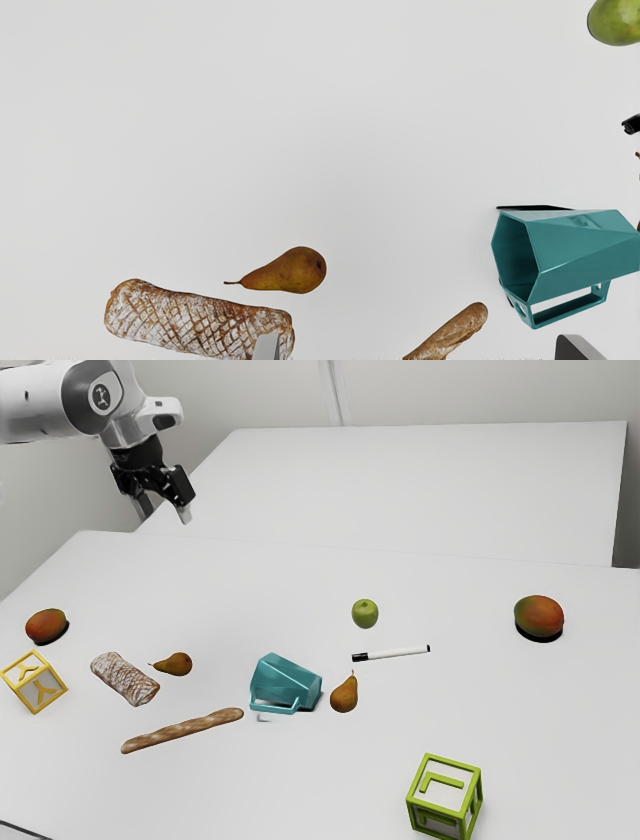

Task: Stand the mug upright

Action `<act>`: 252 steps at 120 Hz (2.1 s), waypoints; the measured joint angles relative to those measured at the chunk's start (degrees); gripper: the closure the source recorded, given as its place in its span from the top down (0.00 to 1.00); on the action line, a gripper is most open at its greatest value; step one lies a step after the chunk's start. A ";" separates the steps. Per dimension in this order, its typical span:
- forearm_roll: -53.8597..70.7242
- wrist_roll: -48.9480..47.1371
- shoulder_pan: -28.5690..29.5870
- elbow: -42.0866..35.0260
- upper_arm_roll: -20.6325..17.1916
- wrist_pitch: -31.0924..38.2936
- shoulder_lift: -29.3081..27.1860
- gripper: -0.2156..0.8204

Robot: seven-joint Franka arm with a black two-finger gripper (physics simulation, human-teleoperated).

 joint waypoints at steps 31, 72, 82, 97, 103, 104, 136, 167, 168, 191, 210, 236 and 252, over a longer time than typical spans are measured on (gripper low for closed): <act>-0.09 0.08 -0.23 -0.18 -0.03 -0.38 -0.02 0.79; -18.37 2.61 0.97 -11.65 3.00 -0.46 -0.80 0.79; -24.00 4.56 2.11 -16.14 4.64 0.07 -0.84 0.79; -31.86 7.71 1.74 -24.73 4.99 3.67 -1.28 0.79; -35.11 9.27 1.36 -27.51 4.88 5.60 -1.09 0.79; -35.56 9.53 1.32 -27.84 4.83 5.91 -1.04 0.79; -46.48 18.11 0.82 -34.39 4.15 12.50 2.00 0.79; -53.75 26.62 0.73 -35.06 2.89 14.34 7.14 0.79; -53.84 26.85 0.72 -35.09 2.88 14.35 7.20 0.79; -56.67 31.19 1.14 -36.84 1.30 13.69 7.05 0.79; -59.06 33.80 1.31 -38.14 0.60 12.92 7.02 0.58; -60.54 36.54 1.36 -37.82 0.53 12.31 6.92 0.19; -60.88 37.77 1.80 -37.72 0.51 12.08 6.43 0.12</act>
